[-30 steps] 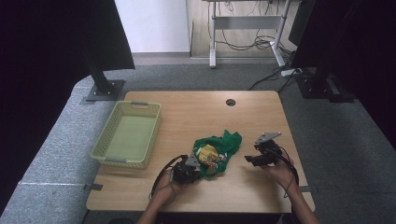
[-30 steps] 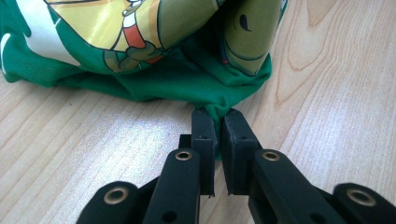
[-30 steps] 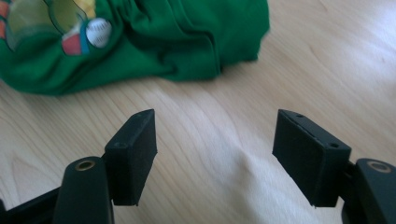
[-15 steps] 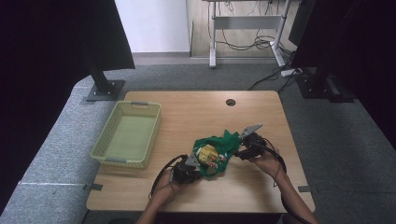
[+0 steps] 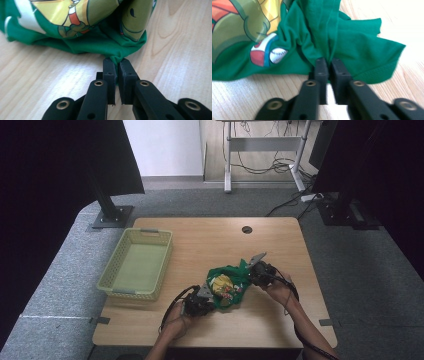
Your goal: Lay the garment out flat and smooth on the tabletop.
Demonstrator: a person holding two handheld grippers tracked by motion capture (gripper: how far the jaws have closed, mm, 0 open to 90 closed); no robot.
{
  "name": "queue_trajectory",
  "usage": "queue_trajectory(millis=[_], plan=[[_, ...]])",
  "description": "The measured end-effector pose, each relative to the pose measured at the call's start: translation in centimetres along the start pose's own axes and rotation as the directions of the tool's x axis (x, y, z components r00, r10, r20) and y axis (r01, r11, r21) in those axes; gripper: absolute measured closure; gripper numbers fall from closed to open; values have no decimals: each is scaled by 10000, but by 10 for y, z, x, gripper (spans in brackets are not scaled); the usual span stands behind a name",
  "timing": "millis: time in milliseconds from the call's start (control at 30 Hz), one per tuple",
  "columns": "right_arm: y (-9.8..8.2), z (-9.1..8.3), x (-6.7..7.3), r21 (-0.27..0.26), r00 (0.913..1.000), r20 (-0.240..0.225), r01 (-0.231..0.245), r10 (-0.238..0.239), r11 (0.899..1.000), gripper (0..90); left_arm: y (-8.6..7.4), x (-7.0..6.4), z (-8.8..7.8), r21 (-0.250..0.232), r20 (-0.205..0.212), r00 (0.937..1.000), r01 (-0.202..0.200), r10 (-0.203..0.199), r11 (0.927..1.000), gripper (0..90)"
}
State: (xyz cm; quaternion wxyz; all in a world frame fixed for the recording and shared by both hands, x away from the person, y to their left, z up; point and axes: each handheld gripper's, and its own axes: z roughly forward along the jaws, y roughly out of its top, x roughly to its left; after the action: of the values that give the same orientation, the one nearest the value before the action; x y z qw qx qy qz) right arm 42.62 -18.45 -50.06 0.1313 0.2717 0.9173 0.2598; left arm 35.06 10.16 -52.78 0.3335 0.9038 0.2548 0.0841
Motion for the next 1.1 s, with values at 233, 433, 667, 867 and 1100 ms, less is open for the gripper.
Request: queue_trajectory(millis=[233,433,667,867,1100], plan=[[-15,-20,-13,-184,9971,184,-737,741,9971,868,0,11,-13,-299,-450,9982,384,-397,9988,857],[-27,-29,-21,-185,9933,354,-1095,1101,9938,869,-4,20,-22,-420,-734,9950,643,-672,9970,861],[-45,-45,-38,-286,9796,634,-1892,1907,9815,870,-7,30,-38,-743,-1030,9903,856,-930,9936,864],[-51,-50,-43,-311,9748,714,-2094,2112,9773,870,-7,34,-51,-1044,-1254,9861,960,-1088,9899,866],[-61,-78,-48,-973,9628,506,-2597,2654,9608,871,-3,34,-63,-1375,-1414,9827,998,-1193,9855,866]])
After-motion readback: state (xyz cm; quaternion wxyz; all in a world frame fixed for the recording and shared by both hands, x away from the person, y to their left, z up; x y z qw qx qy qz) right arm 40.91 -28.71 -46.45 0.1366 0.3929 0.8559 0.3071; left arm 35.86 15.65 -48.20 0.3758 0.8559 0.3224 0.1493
